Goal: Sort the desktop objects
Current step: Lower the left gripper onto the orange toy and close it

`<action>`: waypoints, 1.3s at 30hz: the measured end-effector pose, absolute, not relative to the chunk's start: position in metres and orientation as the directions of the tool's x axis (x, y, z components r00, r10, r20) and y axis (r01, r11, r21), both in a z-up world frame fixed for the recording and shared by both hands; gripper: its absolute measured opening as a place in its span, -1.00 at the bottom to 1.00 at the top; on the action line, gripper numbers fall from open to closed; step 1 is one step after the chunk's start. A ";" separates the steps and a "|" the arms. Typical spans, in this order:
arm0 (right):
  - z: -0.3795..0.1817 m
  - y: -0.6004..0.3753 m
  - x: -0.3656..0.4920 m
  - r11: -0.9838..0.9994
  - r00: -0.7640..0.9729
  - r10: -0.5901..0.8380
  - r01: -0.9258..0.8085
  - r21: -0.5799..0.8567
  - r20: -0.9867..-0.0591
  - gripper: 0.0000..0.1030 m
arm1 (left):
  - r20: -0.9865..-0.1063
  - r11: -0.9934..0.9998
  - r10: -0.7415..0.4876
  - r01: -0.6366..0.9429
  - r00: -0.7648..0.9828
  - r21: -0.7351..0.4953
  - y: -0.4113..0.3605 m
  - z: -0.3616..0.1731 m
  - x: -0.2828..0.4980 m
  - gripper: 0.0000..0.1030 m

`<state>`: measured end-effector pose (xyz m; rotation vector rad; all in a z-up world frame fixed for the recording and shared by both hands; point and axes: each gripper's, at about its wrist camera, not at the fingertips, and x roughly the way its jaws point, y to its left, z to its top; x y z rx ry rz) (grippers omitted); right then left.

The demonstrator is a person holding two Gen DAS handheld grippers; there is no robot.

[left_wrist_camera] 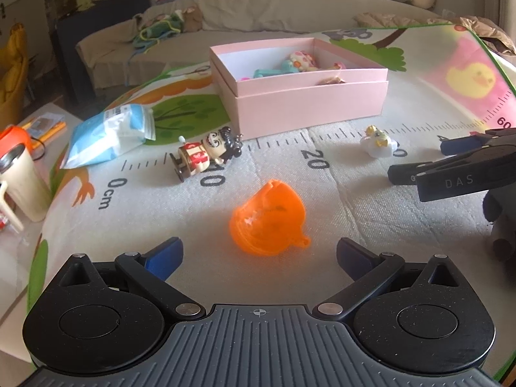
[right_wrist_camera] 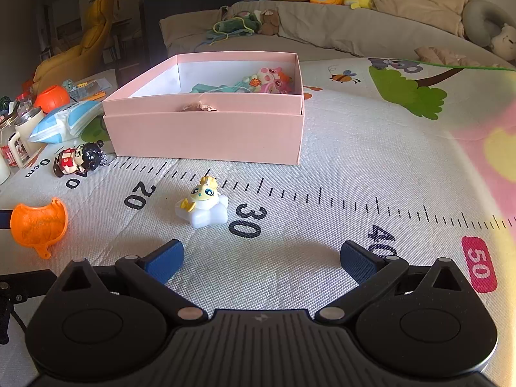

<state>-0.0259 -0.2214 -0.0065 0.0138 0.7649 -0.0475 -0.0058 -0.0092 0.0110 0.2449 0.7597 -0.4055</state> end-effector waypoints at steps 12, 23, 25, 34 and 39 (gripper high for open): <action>-0.007 -0.221 -0.026 0.999 0.720 -0.038 0.048 -0.005 -0.693 1.00 | -0.689 0.932 -0.145 0.332 0.710 0.146 0.026 0.017 0.003 1.00; -0.007 -0.221 -0.026 0.999 0.721 -0.038 0.048 -0.004 -0.692 1.00 | -0.700 0.907 -0.300 0.420 0.648 0.000 0.031 0.022 0.002 1.00; -0.007 -0.221 -0.026 0.999 0.721 -0.038 0.048 -0.004 -0.692 1.00 | -0.693 0.902 -0.314 0.431 0.650 -0.004 0.020 0.020 0.006 1.00; -0.007 -0.221 -0.026 0.999 0.721 -0.037 0.049 -0.003 -0.692 1.00 | -0.695 0.901 -0.304 0.433 0.652 0.012 -0.005 0.013 0.017 0.56; -0.003 -0.219 -0.030 0.998 0.729 -0.062 0.064 -0.022 -0.682 1.00 | -0.692 0.909 -0.309 0.416 0.653 -0.013 0.004 0.014 0.012 0.27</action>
